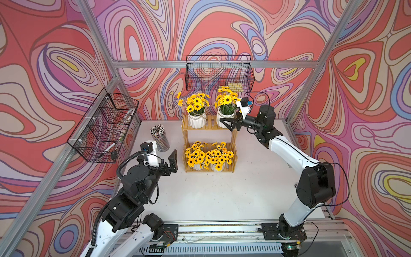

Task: Take the sunflower pots off the shelves
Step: Pick up the sunflower pot from the shelf, then place the sunflower pot at the center of the board.

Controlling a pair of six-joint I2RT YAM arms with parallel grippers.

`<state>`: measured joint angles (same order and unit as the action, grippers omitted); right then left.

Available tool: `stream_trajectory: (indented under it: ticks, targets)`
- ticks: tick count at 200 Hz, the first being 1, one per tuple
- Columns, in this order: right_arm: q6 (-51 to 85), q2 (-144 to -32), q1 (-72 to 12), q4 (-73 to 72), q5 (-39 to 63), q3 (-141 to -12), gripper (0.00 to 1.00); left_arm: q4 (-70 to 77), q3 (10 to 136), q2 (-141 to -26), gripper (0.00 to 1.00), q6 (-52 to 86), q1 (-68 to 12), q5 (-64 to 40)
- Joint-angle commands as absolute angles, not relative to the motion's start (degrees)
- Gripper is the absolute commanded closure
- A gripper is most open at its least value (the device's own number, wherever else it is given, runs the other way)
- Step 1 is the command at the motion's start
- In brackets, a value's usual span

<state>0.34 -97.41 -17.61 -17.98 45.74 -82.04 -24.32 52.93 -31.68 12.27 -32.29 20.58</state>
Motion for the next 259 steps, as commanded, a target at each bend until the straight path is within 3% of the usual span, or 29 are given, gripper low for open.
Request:
stream_trajectory:
  ticks: [1, 149, 199, 259]
  targets:
    - [0.3, -93.2, -18.4, -20.6, 44.7, -82.3, 1.00, -25.0, 52.6, -30.7, 0.00, 13.1, -32.3, 20.7]
    - [-5.4, -71.2, -32.9, -10.8, 32.2, -63.4, 1.00, -24.4, 54.1, -29.9, 0.00, 11.7, -32.3, 19.8]
    - [-6.4, -67.5, -41.6, -7.0, 27.9, -58.5, 1.00, -24.7, 55.5, -28.8, 0.00, 11.4, -32.3, 19.9]
    - [-3.3, -64.3, -45.5, -10.1, 26.0, -51.3, 1.00, -23.9, 57.1, -29.9, 0.00, 9.9, -32.3, 18.8]
